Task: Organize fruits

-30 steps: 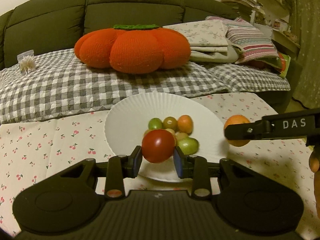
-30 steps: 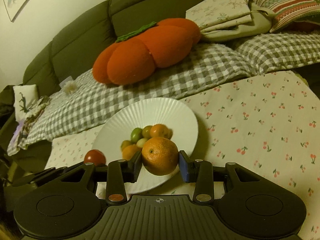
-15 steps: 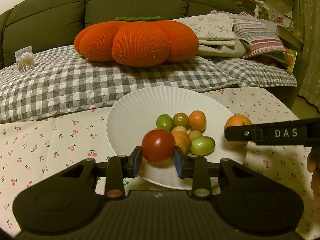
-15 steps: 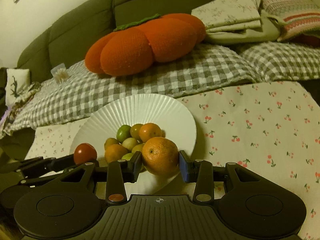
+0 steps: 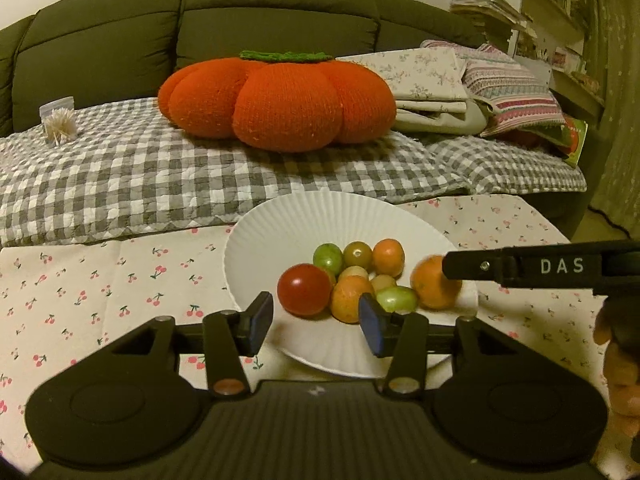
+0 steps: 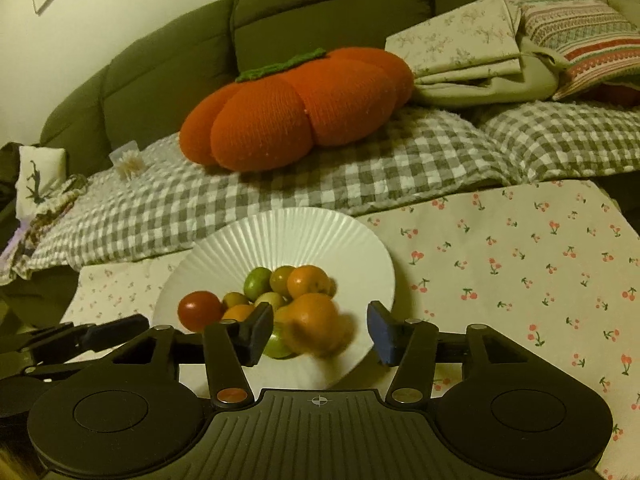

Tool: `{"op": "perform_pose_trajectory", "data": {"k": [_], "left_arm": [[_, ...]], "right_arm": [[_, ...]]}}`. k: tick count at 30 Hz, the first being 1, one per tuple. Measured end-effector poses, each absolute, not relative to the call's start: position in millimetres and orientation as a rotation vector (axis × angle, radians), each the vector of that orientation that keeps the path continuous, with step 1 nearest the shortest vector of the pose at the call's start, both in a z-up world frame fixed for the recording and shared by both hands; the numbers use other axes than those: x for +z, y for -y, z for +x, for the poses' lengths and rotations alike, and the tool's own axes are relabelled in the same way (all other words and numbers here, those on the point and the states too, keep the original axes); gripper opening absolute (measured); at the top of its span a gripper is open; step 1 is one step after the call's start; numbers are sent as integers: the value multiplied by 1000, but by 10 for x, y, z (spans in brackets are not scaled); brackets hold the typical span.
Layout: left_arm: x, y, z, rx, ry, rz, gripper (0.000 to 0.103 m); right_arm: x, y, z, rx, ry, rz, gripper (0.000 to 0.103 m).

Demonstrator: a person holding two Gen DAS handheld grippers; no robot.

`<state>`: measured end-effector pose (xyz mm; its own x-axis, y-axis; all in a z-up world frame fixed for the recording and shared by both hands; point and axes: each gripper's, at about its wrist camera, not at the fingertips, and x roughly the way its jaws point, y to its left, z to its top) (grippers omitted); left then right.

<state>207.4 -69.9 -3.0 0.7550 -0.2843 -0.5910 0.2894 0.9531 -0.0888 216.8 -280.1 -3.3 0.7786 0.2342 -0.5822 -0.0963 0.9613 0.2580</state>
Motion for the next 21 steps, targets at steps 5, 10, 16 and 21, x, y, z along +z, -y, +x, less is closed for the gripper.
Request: {"op": "perform_pose_trajectory", "data": {"k": [5,10,16,21], "left_arm": [[22,626,1979,-296,-669,-36,47],[133,633,1790,-254,-674,-45,60],[267,635,1504,-180,-708,-42,70],[347,586,1328,-130,-697,-28,78]], "right_arm": [[29,2875,2095,175,-657,290,51],[123,2809,1881,192,-666,286,53],[223,2689,1481,219,-667,224,59],[359,2620,1347,240,-649,217,67]]}}
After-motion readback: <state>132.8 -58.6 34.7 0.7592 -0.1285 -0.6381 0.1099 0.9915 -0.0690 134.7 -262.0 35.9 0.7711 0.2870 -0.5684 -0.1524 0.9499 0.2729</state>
